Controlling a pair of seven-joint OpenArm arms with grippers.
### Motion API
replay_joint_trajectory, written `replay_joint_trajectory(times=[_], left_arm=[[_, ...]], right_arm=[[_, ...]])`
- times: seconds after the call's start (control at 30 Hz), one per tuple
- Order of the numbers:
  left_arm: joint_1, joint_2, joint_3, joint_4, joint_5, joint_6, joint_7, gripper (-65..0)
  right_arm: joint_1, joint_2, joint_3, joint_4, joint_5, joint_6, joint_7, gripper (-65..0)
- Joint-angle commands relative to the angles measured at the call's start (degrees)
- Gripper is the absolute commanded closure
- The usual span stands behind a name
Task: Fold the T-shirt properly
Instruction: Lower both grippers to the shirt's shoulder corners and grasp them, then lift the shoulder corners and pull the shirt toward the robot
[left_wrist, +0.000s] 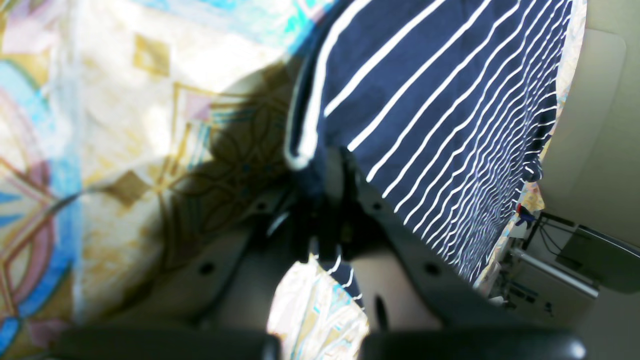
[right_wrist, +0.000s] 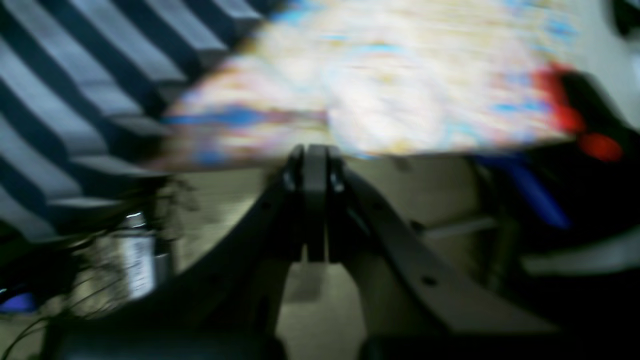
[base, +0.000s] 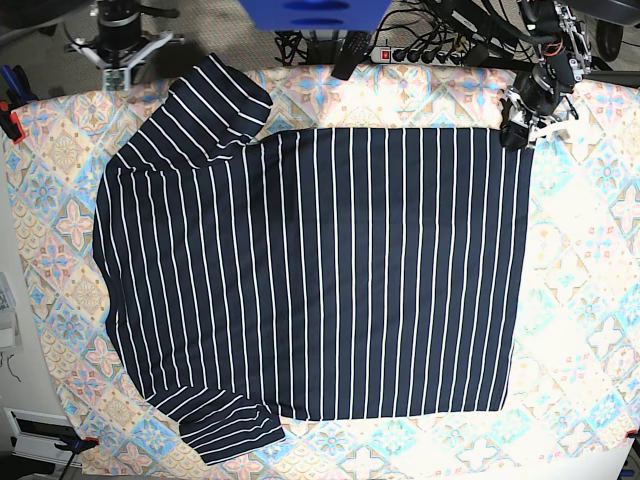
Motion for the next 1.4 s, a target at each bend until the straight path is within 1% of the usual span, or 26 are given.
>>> replay_joint_trajectory(times=[0.0,0.13,0.23,0.37,0.53,0.67,0.77,0.97,1.03,1.2,1.37], left_arm=[[-0.04,0.14,0.63,-0.10,1.56,1.30,2.23,0.0],[-0.04,0.14,0.63,-0.10,1.56,1.30,3.02,0.0],[-0.04,0.05,0.63,-0.19,1.56,1.30,3.02,0.0],[-0.04,-0.03,0.63,-0.28,1.65,1.30,3.02,0.0],[-0.04,-0.12,0.63,-0.28,1.65,1.30,3.02,0.0],[-0.04,-0.30,0.63,-0.28,1.65,1.30,3.02,0.0],[-0.04,-0.30,0.63,-0.28,1.65,1.30,3.02,0.0],[-0.04,-0.30,0.63,-0.28,1.65,1.30,3.02,0.0],[-0.04,-0.30,0.63,-0.28,1.65,1.30,3.02,0.0],[-0.13,-0.39,0.63,-0.28,1.65,1.30,3.02,0.0],[-0.21,-0.39,0.63,-0.28,1.65,1.39,3.02,0.0]], right_arm=[[-0.67,0.34,-0.34,1.52,-0.27,-0.56,1.16,-2.3],[-0.58,0.34,-4.21,1.69,-0.19,-0.56,1.16,-9.6],[-0.58,0.34,-6.05,1.69,-0.10,-0.56,0.81,-13.7],[-0.05,0.34,-7.81,1.78,-0.01,-0.56,-3.67,-19.1],[3.37,0.25,-10.10,1.78,0.08,-0.56,-6.93,-23.1],[5.57,0.16,-10.19,1.78,0.16,-0.56,-7.98,-23.6],[7.59,-1.16,-9.48,1.61,1.57,-0.56,-10.44,-23.7],[11.46,-1.16,-6.58,1.08,12.56,-0.56,-14.49,-23.7],[11.73,-1.16,-4.47,0.99,14.05,-0.56,-15.45,-23.8],[11.73,-1.16,-0.78,-0.77,14.93,-0.56,-15.45,-27.6],[11.73,-1.24,-0.69,-2.17,14.93,-0.56,-15.45,-27.6]])
